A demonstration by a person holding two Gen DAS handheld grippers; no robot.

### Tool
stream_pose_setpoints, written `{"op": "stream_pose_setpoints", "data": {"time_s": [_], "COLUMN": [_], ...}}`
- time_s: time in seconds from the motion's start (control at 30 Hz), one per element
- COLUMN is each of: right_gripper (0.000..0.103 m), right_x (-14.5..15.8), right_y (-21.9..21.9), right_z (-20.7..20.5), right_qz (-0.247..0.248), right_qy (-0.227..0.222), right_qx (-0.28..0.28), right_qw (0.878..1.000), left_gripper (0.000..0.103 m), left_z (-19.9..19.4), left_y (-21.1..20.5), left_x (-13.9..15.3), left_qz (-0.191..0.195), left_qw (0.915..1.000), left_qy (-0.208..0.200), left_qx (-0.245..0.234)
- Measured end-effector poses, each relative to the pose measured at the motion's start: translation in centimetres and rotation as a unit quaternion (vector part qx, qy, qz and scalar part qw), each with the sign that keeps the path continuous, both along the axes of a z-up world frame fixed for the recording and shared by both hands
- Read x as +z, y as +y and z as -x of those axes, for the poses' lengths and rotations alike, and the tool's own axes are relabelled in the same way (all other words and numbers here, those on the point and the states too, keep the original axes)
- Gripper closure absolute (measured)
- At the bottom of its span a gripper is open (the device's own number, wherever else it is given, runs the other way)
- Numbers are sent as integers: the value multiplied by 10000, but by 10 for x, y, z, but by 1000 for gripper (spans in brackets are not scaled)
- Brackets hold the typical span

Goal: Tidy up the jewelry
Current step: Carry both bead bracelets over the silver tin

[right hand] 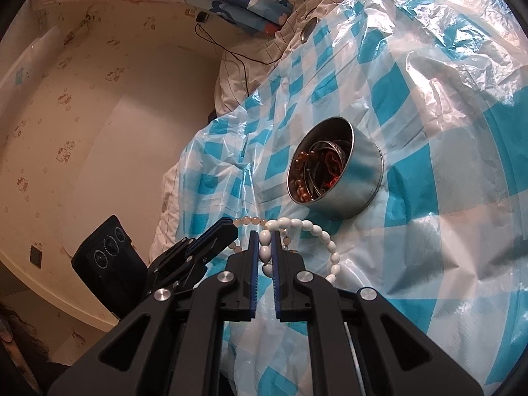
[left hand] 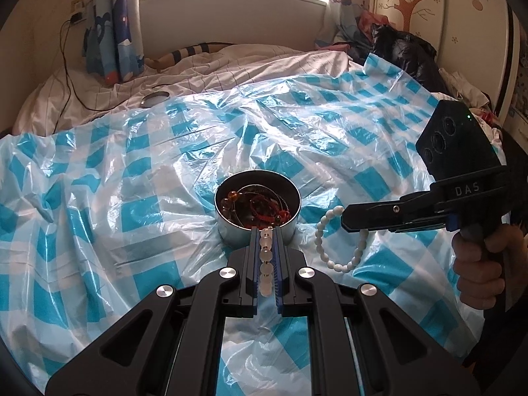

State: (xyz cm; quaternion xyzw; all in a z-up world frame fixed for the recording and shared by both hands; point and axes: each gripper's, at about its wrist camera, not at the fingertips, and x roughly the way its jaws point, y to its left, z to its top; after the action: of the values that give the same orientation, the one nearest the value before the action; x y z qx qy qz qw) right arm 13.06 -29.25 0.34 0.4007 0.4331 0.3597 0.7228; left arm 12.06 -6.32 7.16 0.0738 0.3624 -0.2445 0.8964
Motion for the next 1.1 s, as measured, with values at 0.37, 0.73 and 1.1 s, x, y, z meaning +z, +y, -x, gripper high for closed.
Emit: {"op": "stream_pose_setpoints", "data": {"time_s": [0.37,0.73,1.1], "right_gripper": [94,92,61], "right_x": [-5,-4,-22], "right_y": [-4,-5,37], "right_z": [-5,-8,-10], "right_qz": [-184,244,3012], "right_qy": [72,40,-202], "right_qx": [-53,-78,30], "right_qw": [9998,9997,9534], "left_gripper": [96,96,96], "left_z": [-3,-4,-14], "left_y": [-12,-15,3], "left_x": [-3,-4,-9], "left_qz": [-161,-179,-157], "left_qw": [9998,9998,9998], "left_qy": [-94,-103,-6], "left_qx": [-32,-15,151]}}
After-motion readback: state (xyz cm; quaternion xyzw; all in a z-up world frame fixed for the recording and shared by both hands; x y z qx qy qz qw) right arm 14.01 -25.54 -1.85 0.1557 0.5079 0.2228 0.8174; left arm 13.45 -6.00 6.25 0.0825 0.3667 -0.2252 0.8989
